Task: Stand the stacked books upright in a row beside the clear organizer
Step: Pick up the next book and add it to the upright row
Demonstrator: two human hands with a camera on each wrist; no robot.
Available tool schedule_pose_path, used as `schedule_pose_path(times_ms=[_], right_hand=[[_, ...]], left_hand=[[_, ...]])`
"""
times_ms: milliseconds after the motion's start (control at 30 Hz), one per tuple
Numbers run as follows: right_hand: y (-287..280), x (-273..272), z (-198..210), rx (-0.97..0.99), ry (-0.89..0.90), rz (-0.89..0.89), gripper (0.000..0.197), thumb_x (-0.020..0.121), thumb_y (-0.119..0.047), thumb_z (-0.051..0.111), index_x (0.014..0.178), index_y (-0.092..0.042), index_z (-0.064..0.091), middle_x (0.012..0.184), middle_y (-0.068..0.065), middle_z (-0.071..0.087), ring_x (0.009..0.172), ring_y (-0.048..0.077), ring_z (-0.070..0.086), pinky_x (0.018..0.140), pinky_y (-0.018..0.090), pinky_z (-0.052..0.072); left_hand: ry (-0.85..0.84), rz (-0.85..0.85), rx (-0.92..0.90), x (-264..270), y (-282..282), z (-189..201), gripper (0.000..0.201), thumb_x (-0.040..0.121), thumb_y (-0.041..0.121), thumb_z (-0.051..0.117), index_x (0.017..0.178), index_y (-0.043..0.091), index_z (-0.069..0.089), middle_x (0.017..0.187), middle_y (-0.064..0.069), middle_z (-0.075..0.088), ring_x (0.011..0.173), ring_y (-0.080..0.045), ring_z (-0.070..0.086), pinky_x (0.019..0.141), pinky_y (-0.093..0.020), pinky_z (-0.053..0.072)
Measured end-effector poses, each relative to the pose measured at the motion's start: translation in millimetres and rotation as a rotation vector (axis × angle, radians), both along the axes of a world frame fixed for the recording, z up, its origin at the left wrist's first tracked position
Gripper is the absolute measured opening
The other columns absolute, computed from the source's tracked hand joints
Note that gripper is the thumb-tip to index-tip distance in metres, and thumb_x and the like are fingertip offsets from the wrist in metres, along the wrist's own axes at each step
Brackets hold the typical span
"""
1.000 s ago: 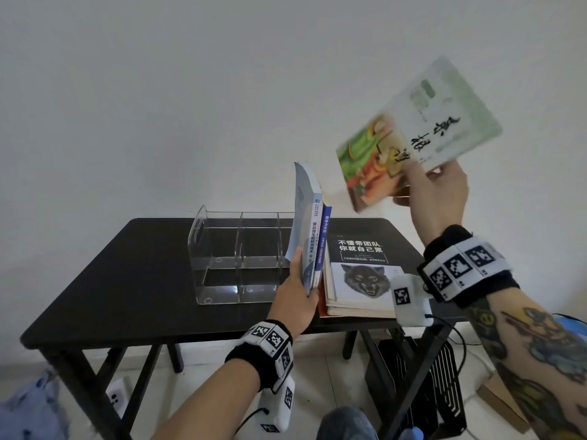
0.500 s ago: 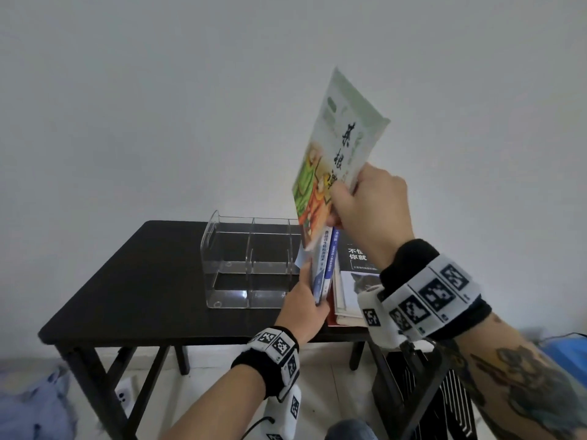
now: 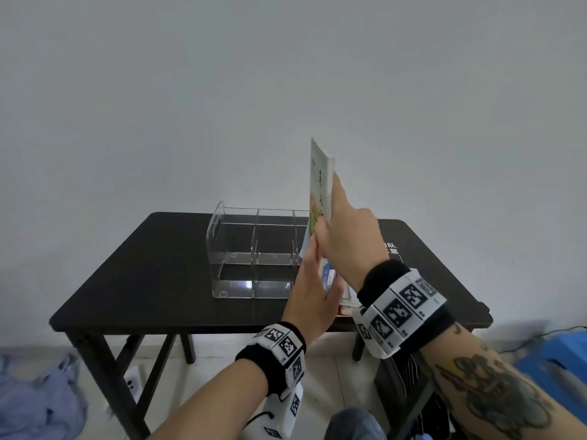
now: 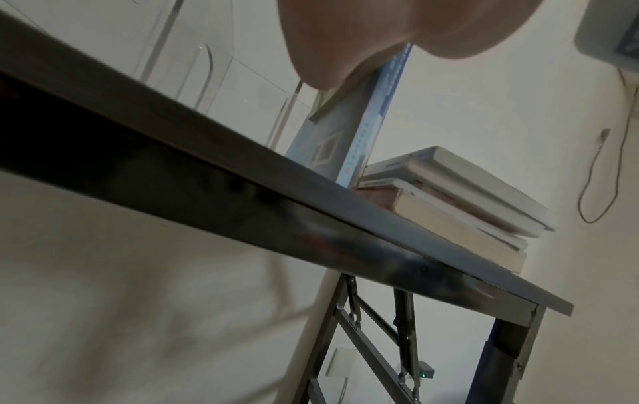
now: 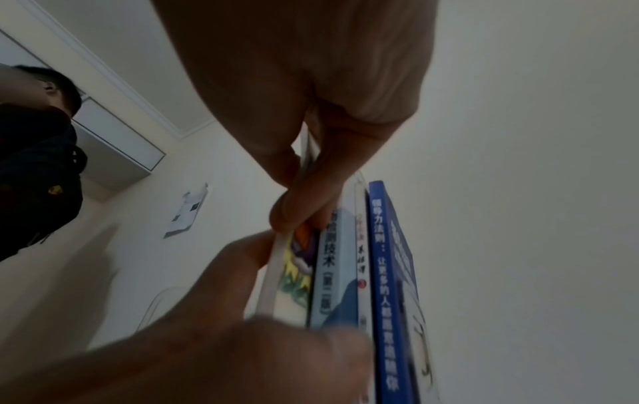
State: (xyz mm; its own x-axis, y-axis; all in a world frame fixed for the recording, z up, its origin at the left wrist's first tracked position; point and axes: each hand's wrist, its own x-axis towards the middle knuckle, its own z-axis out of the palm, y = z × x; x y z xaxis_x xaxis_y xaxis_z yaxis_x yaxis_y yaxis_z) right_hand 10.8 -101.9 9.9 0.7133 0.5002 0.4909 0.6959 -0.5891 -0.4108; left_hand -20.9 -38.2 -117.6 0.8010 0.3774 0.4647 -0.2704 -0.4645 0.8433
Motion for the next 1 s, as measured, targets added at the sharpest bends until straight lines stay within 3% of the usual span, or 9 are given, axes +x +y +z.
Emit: schedule_pose_path(times_ms=[67,233,300,367,467,600,733,867,1000], right_hand=[[-1,-3,-3,0.006,0.018,0.009,0.072,0.095,-0.021,0.049,0.152,-0.029,0.005,0.081,0.013,0.067,0.064,0.029,0.063,0.062,0.040,0.058],[-8,-4,-4,-0.037,-0.021,-0.045,0.071,0.093,-0.035,0.053,0.148,-0.027,0.009,0.083,0.008,0.069,0.066,0.028,0.065,0.063,0.039,0.058],[-10,-5,-4,-0.050,-0.043,-0.055,0.070,0.092,-0.032,0.053,0.146,-0.026,0.011,0.080,0.007,0.069,0.062,0.028,0.063,0.061,0.038,0.057],[-11,-5,-5,-0.060,-0.037,-0.052,0.073,0.090,-0.026,0.053,0.147,-0.026,0.010,0.082,0.007,0.069,0.060,0.027,0.063,0.061,0.039,0.056],[-10,-5,-7,-0.089,-0.036,-0.054,0.077,0.088,-0.022,0.053,0.149,-0.025,0.007,0.090,0.009,0.071,0.060,0.026,0.063,0.059,0.040,0.056],[-10,-3,-8,-0.083,-0.037,-0.040,0.077,0.088,-0.022,0.053,0.149,-0.027,0.007,0.092,0.011,0.071,0.060,0.025,0.063,0.058,0.041,0.057],[-12,-3,-11,-0.024,-0.020,0.009,0.077,0.090,-0.022,0.052,0.151,-0.024,0.006,0.081,0.006,0.069,0.056,0.021,0.062,0.052,0.035,0.053],[-27,1,-10,0.166,-0.001,0.025,0.065,0.091,-0.012,0.044,0.149,-0.019,0.017,0.055,-0.005,0.053,0.048,0.020,0.053,0.050,0.031,0.038],[-44,30,-12,0.193,0.101,-0.137,0.048,0.089,-0.013,0.042,0.137,-0.019,0.038,0.057,-0.004,0.056,0.058,0.024,0.056,0.056,0.033,0.041]], left_hand=[[-0.026,-0.009,0.039,-1,2,2,0.085,0.098,0.033,0.056,0.137,0.067,-0.012,0.155,0.011,0.030,0.136,0.007,0.036,0.106,-0.010,0.036],[0.054,-0.049,-0.028,4,3,1,0.071,0.093,0.025,0.063,0.145,0.034,0.016,0.144,0.001,0.046,0.131,-0.007,0.047,0.106,-0.023,0.043],[0.074,-0.050,-0.072,6,1,-1,0.075,0.091,0.019,0.065,0.146,0.031,0.016,0.141,-0.001,0.046,0.129,-0.009,0.047,0.100,-0.012,0.043],[0.099,-0.026,-0.085,9,2,-4,0.082,0.088,0.022,0.068,0.145,0.038,0.010,0.144,-0.001,0.044,0.130,-0.011,0.047,0.095,-0.009,0.045],[0.128,-0.023,-0.100,16,8,-7,0.079,0.082,0.025,0.073,0.120,0.059,0.014,0.140,-0.006,0.046,0.127,-0.020,0.052,0.099,-0.034,0.052],[0.173,-0.012,-0.113,19,12,-11,0.075,0.079,0.020,0.075,0.102,0.055,0.013,0.130,-0.012,0.052,0.116,-0.023,0.059,0.092,-0.031,0.056],[0.221,-0.003,-0.081,20,13,-15,0.078,0.079,0.021,0.073,0.110,0.057,0.011,0.129,-0.012,0.055,0.111,-0.022,0.061,0.092,-0.036,0.056],[0.282,-0.008,-0.050,17,14,-12,0.088,0.084,0.021,0.068,0.136,0.049,0.003,0.137,-0.011,0.050,0.115,-0.028,0.060,0.095,-0.045,0.054],[0.328,0.001,-0.029,19,15,-11,0.096,0.089,0.017,0.065,0.146,0.042,-0.008,0.146,-0.003,0.040,0.122,-0.023,0.056,0.093,-0.035,0.056]])
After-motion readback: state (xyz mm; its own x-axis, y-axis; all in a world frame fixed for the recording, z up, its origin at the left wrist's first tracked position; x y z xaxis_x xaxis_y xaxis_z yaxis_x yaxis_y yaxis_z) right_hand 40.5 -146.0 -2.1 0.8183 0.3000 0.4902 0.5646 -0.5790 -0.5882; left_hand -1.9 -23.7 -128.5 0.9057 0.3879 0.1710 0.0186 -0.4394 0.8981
